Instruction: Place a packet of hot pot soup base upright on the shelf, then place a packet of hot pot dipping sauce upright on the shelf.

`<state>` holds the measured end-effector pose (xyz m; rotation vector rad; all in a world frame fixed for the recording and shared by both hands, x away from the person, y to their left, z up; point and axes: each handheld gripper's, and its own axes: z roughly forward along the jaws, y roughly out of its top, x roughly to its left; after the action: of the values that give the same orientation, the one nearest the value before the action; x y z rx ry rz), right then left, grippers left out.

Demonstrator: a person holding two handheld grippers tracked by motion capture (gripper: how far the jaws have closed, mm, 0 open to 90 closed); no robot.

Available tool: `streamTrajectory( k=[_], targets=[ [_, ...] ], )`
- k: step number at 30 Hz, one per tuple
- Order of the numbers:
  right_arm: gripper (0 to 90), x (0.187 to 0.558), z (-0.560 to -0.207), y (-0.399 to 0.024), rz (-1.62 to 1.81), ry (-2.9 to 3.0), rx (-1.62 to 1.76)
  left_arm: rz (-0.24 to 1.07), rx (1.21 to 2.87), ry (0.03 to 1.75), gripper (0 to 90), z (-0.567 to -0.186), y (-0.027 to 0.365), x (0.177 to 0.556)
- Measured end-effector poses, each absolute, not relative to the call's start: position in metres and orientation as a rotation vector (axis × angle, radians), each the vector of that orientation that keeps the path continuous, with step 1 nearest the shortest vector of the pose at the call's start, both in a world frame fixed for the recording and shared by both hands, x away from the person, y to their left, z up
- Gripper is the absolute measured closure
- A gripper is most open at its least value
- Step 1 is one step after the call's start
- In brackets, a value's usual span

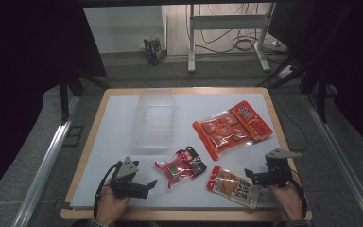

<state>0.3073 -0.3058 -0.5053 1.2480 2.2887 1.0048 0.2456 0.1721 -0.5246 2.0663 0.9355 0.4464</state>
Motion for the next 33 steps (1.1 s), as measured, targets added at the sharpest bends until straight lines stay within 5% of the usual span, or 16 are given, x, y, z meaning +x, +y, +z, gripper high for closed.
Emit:
streamTrajectory(
  k=[33],
  targets=[
    [0.0, 0.3095, -0.5073, -0.3061, 1.003, 2.282, 1.214, 0.464, 2.055, 0.892, 2.3, -0.5245, 0.164, 0.2503]
  ],
)
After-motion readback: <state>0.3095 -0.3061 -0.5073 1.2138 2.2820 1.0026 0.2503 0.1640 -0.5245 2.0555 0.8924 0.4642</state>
